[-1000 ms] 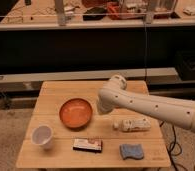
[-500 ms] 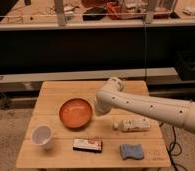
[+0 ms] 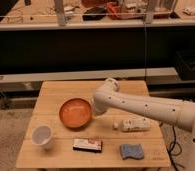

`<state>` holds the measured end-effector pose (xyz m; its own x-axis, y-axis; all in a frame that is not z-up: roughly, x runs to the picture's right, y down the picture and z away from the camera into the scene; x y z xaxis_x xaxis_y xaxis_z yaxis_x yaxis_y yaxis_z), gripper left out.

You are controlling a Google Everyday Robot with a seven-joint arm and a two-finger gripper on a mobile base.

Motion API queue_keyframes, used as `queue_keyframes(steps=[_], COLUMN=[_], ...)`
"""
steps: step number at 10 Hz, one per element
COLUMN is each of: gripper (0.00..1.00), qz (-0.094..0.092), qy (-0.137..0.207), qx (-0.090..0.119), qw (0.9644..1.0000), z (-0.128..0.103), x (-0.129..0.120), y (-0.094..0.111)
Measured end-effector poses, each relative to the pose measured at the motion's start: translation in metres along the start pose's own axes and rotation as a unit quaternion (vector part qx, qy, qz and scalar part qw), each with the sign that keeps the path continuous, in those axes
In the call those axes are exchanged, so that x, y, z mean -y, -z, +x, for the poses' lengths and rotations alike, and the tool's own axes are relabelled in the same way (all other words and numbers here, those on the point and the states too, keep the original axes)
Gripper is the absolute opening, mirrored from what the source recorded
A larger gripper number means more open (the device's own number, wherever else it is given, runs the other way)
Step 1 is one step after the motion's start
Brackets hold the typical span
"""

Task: Push the ceramic bowl across the table

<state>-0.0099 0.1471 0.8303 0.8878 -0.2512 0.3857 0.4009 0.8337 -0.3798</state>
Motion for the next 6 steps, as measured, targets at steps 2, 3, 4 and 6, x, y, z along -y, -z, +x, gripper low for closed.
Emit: queue_keyframes(steps=[2, 3, 4, 6], gripper=[0.01, 0.01, 0.01, 0.01], qz=[-0.001, 0.000, -0.001, 0.001], qy=[0.001, 0.002, 0.001, 0.008], qx=[0.004, 0.005, 0.007, 0.010], qw=[1.0000, 1.0000, 1.0000, 0.9999], z=[-0.003, -0.005, -0.006, -0.009], x=[0.005, 0.007, 0.008, 0.013], y=[-0.007, -0.009, -0.012, -0.017])
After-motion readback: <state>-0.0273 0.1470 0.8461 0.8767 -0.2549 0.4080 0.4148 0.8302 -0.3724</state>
